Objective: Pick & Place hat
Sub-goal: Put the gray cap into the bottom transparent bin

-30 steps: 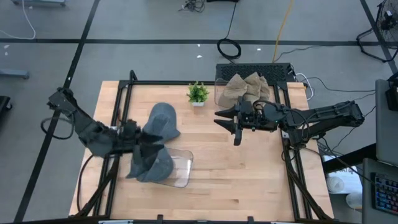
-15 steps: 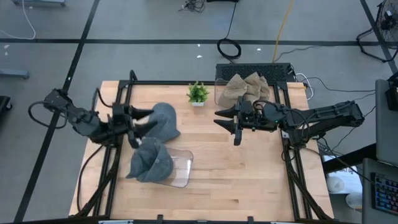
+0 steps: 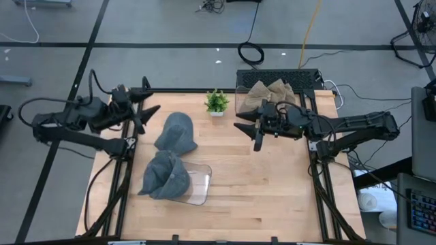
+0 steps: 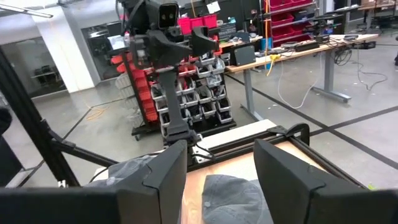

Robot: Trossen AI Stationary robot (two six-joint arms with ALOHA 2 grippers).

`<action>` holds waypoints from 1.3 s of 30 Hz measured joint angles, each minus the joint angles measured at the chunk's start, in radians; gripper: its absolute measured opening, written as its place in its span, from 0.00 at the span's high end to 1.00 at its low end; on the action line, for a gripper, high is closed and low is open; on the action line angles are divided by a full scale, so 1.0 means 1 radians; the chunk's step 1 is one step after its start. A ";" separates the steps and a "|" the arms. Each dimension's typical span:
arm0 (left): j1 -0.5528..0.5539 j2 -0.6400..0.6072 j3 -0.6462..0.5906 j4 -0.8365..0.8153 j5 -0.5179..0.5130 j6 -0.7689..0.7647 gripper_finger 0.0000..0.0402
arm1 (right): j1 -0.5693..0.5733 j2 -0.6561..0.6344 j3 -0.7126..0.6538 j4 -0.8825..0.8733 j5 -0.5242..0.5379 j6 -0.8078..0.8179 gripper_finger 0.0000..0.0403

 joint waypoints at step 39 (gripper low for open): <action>1.089 0.619 0.000 0.061 0.887 0.388 0.26 | -0.006 0.000 0.000 -0.001 -0.004 -0.004 0.55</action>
